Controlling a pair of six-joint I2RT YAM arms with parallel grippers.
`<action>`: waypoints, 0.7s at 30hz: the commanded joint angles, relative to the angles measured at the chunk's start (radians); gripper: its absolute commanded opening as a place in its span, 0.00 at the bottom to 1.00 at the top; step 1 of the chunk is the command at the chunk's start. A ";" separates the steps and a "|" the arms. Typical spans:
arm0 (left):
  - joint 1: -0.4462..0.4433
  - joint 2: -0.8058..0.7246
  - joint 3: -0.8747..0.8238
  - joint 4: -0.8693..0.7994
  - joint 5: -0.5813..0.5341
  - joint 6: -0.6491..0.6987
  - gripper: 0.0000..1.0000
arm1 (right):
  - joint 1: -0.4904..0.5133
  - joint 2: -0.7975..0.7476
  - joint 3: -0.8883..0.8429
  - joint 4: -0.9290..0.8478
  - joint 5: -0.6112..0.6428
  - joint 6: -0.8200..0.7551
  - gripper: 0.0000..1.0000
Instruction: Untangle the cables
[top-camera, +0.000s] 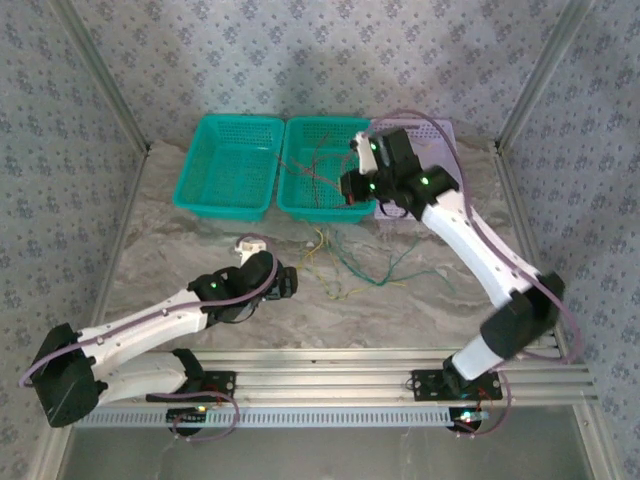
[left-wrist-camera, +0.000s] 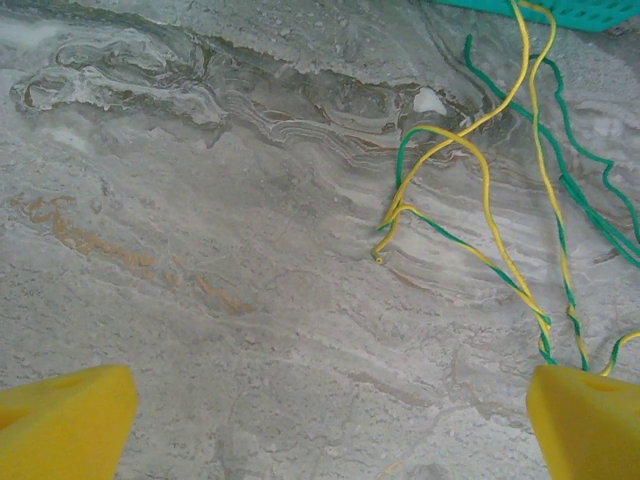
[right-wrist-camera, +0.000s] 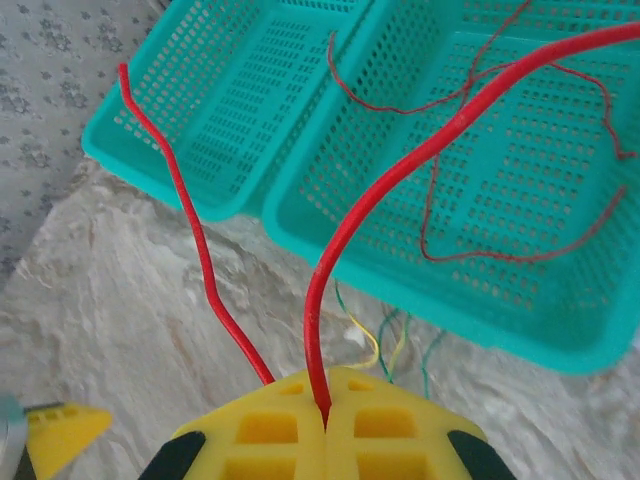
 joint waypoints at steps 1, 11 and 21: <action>-0.005 -0.040 -0.007 -0.035 -0.015 -0.014 1.00 | -0.021 0.180 0.172 -0.112 -0.161 0.024 0.00; -0.006 -0.085 -0.023 -0.062 0.002 -0.034 1.00 | -0.071 0.655 0.597 -0.219 -0.191 0.083 0.00; -0.006 -0.086 -0.047 -0.045 0.022 -0.048 1.00 | -0.113 0.805 0.709 -0.237 -0.173 0.122 0.11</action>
